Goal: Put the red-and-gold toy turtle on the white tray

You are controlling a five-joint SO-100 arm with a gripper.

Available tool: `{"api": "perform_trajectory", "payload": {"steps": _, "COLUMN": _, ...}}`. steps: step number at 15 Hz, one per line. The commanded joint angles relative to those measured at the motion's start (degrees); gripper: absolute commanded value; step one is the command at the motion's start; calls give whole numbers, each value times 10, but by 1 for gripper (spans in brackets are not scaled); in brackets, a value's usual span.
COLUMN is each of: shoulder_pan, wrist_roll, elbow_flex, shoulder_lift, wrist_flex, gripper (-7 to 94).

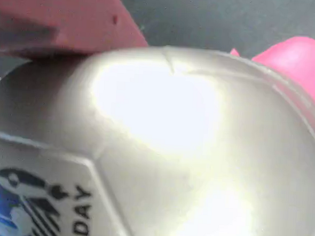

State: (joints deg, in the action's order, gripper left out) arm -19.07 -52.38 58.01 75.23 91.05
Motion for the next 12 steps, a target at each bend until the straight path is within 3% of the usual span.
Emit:
{"api": "perform_trajectory", "payload": {"steps": 1, "shoulder_pan": -4, "wrist_roll": 40, "elbow_flex": 20, "shoulder_lift": 110, "wrist_flex": 14, "gripper": -4}}
{"api": "perform_trajectory", "payload": {"steps": 7, "shoulder_pan": 142, "wrist_roll": 389, "elbow_flex": 179, "shoulder_lift": 316, "wrist_flex": 7, "gripper": -4}}
{"api": "perform_trajectory", "payload": {"steps": 12, "shoulder_pan": 327, "wrist_roll": 668, "elbow_flex": 133, "shoulder_lift": 318, "wrist_flex": 18, "gripper": -4}}
